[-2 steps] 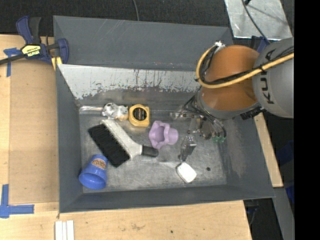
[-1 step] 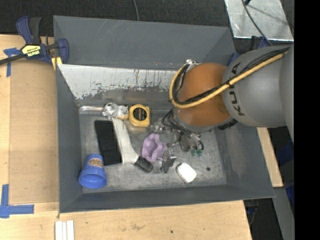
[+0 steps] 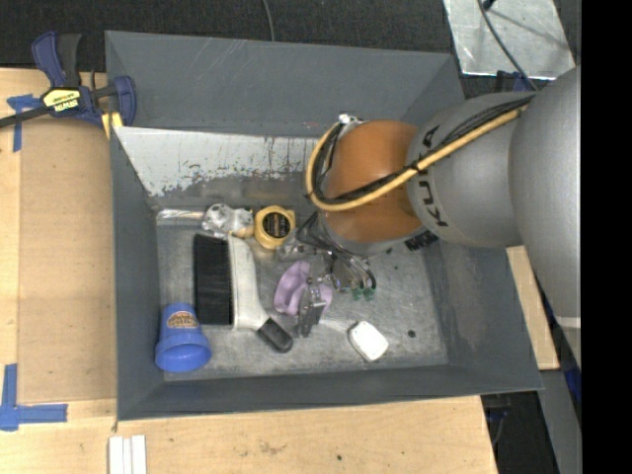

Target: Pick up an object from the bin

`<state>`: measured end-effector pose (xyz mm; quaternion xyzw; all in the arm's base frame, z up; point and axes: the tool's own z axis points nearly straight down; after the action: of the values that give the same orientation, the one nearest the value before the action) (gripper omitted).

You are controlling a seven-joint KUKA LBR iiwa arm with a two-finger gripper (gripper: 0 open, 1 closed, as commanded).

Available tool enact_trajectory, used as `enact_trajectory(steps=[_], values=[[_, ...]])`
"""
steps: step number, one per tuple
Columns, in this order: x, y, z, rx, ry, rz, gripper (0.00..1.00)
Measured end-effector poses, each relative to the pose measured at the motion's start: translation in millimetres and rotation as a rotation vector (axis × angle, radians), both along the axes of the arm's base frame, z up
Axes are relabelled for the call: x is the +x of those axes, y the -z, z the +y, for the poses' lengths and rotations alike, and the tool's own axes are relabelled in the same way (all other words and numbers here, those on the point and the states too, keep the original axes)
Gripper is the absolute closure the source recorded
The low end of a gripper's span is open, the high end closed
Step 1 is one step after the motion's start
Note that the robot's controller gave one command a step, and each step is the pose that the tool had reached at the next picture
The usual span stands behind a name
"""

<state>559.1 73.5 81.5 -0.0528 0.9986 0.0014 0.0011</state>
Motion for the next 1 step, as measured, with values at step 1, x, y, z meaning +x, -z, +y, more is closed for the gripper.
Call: enact_trajectory(steps=[1], values=[[-45.4,6.2,-45.1,0.0,0.161,-0.021,1.0]])
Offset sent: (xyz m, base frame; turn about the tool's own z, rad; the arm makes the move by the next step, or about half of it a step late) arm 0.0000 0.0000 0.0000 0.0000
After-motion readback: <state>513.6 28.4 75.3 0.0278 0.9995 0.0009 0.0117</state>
